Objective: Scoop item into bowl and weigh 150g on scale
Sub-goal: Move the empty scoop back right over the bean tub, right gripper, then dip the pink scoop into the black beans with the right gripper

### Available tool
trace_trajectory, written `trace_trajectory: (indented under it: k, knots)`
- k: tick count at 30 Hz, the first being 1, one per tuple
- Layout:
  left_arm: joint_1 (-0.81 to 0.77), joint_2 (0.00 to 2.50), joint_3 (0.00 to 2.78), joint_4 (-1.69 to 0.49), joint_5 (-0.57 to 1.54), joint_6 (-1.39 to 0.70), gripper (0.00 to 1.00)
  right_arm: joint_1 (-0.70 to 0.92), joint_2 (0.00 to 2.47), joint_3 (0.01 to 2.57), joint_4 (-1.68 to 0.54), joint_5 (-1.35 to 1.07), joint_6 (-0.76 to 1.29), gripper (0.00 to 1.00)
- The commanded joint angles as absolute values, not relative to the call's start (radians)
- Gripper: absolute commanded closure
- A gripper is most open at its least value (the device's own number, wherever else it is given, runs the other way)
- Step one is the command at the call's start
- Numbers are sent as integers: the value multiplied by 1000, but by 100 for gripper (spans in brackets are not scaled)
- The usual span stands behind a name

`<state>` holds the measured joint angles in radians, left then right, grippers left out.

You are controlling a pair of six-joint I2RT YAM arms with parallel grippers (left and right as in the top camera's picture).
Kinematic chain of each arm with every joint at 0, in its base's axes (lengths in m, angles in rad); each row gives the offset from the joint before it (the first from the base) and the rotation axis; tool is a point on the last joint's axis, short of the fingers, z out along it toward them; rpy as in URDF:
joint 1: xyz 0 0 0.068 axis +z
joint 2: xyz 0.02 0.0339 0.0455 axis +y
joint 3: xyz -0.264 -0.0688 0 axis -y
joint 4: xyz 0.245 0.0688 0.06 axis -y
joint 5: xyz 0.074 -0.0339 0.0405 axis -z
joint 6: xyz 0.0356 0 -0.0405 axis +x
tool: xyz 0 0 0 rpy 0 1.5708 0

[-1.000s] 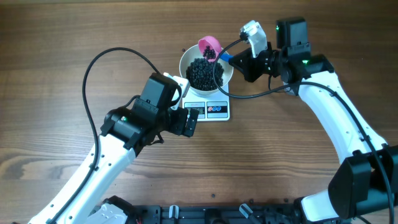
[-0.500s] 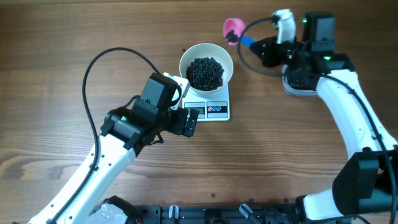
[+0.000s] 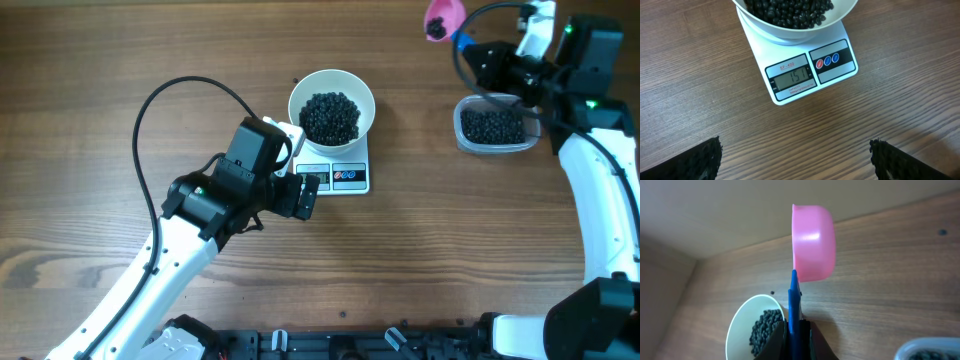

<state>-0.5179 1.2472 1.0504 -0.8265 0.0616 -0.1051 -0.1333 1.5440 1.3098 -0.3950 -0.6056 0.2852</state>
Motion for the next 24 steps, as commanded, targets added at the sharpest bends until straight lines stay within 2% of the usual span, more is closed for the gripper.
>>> trace_trajectory:
  k: [1,13,24]
  knots:
    - [-515,1240,1070,-826,70,-82,0,-178,1525,1315,-390,-629,369,96]
    - [-515,1240,1070,-826,70,-82,0,-387,1499,1315,-562,-629,348,96]
    - [-515,1240,1070,-826,70,-82,0,-456,1485,1314,-848,-622,-14,95]
